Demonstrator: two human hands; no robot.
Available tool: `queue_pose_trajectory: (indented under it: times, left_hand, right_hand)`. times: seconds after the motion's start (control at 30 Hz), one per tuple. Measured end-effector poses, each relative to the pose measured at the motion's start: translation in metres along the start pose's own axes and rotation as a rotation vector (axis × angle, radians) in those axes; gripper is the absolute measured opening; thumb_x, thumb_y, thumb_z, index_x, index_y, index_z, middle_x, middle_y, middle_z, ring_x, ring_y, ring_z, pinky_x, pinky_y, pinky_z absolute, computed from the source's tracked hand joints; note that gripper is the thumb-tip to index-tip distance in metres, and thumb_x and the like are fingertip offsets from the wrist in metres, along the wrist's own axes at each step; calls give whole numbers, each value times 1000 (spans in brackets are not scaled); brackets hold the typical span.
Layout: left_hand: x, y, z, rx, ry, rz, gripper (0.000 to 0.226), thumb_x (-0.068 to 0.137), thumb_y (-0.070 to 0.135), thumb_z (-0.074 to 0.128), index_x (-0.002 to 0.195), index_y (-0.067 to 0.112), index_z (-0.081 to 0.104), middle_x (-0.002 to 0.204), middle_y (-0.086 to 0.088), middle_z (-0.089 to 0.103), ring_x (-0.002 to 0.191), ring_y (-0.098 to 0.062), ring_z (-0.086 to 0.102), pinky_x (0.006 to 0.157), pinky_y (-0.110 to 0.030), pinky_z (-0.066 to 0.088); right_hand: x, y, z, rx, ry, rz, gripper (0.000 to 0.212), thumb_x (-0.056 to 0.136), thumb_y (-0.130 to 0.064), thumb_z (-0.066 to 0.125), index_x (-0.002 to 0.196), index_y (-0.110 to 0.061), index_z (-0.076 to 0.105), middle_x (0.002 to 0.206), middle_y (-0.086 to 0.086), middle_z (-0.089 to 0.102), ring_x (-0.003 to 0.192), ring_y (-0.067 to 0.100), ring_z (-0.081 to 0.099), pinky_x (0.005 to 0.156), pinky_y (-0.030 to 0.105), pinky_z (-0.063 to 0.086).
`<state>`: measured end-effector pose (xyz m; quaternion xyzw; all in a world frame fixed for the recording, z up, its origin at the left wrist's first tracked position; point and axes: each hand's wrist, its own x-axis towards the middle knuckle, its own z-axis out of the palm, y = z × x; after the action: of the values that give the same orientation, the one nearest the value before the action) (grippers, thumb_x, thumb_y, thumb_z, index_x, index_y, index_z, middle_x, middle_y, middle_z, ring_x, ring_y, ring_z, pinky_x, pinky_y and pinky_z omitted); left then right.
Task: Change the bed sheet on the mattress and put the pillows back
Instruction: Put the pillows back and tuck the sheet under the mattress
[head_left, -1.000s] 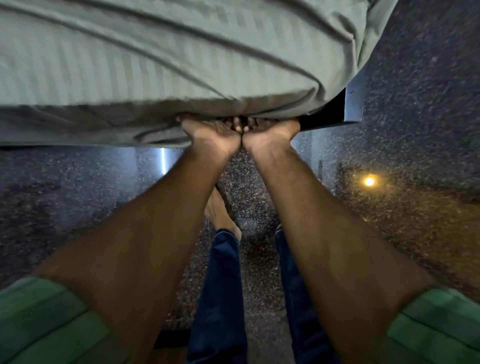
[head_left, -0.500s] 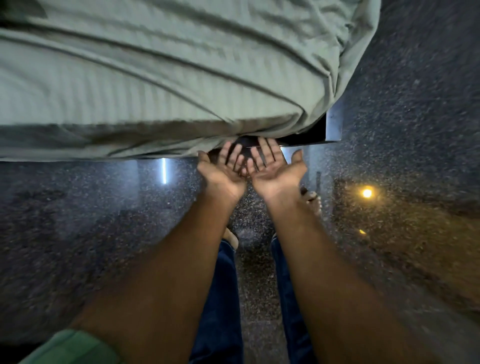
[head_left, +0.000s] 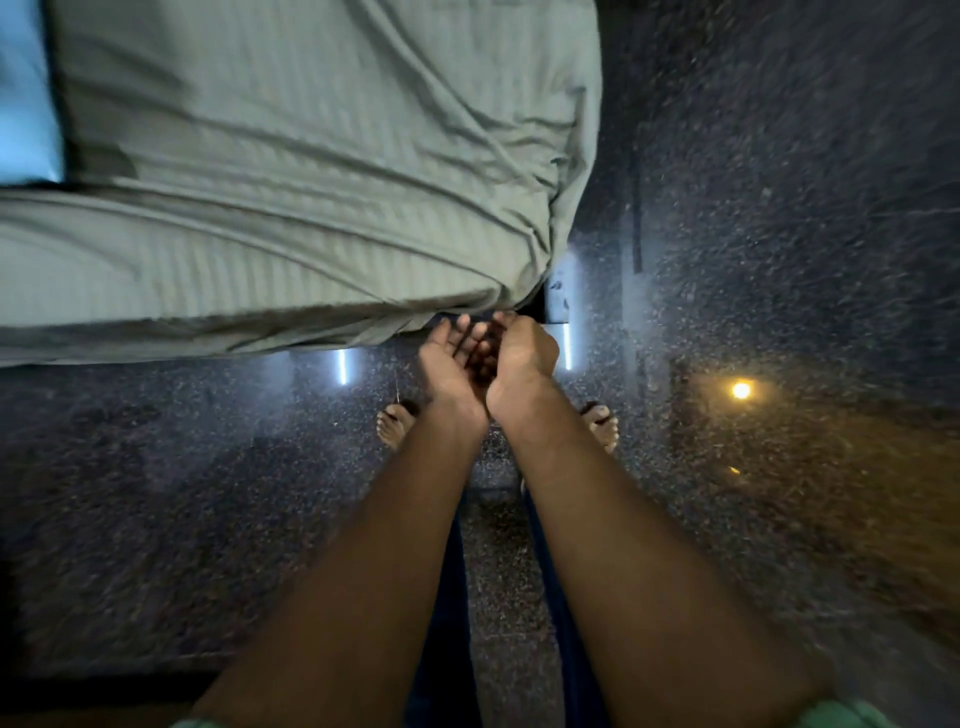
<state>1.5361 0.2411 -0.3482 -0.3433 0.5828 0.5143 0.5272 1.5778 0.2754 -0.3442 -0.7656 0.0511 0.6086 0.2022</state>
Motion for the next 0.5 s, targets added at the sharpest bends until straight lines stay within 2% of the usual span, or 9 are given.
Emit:
queue_pose_trajectory:
  times: [0.07, 0.1, 0.17, 0.2, 0.23, 0.3, 0.33, 0.4, 0.5]
  left_hand:
    - [-18, -7, 12, 35, 20, 40, 25, 100, 23, 57, 78, 16, 66, 69, 0, 67, 61, -13, 61, 63, -23, 53]
    - [-22, -9, 15, 66, 47, 71, 24, 98, 20, 60, 76, 15, 68, 67, -1, 68, 59, -13, 62, 63, -25, 54]
    - [-23, -13, 18, 150, 145, 154, 21, 91, 16, 67, 71, 10, 71, 64, -4, 70, 58, -17, 65, 64, -29, 56]
    - [-19, -13, 17, 171, 192, 203, 19, 88, 13, 69, 70, 8, 71, 63, -5, 70, 58, -17, 65, 64, -30, 55]
    - [-18, -13, 18, 171, 211, 242, 17, 88, 10, 69, 72, 7, 70, 62, -5, 68, 56, -17, 64, 62, -30, 54]
    - [-18, -12, 21, 140, 207, 322, 9, 89, 5, 66, 81, 3, 70, 61, -4, 66, 55, -16, 62, 56, -28, 51]
    - [-17, -11, 22, 151, 222, 377, 8, 90, 4, 66, 85, 1, 71, 62, -4, 66, 56, -16, 61, 54, -28, 50]
    - [-15, -10, 25, 235, 246, 491, 13, 93, 6, 64, 84, 3, 73, 65, -3, 68, 62, -16, 63, 58, -28, 51]
    - [-15, -11, 26, 355, 230, 614, 19, 95, 12, 63, 80, 12, 75, 66, 2, 71, 65, -13, 64, 66, -31, 52]
  right_hand:
    - [-8, -6, -8, -120, 48, -113, 17, 79, -22, 67, 72, -7, 72, 64, 6, 71, 52, 23, 66, 53, 34, 59]
    - [-5, -4, -9, -207, 63, -188, 25, 74, -35, 70, 74, -10, 73, 66, 4, 73, 59, 25, 71, 60, 42, 63]
    - [2, -3, -11, -393, 84, -327, 46, 63, -60, 70, 81, -18, 75, 70, -1, 74, 68, 25, 74, 68, 45, 64]
    - [-6, -10, -10, -488, 98, -385, 48, 65, -63, 69, 84, -19, 74, 73, -1, 75, 72, 24, 73, 71, 42, 63]
    - [-12, -16, -9, -580, 123, -462, 43, 72, -59, 70, 87, -19, 73, 79, -1, 75, 77, 25, 73, 74, 39, 62]
    - [-18, -30, -9, -790, 206, -664, 22, 87, -39, 69, 93, -18, 71, 91, 6, 74, 88, 30, 70, 76, 35, 55]
    - [-17, -34, -10, -873, 219, -747, 15, 89, -31, 67, 95, -18, 70, 94, 8, 74, 92, 32, 69, 77, 38, 55]
    - [-15, -40, -16, -1014, 160, -867, 10, 89, -23, 64, 96, -18, 69, 94, 10, 74, 93, 34, 69, 81, 42, 56]
    - [-6, -48, -28, -1174, 76, -968, 9, 88, -21, 60, 93, -18, 66, 90, 12, 73, 90, 34, 67, 80, 42, 54]
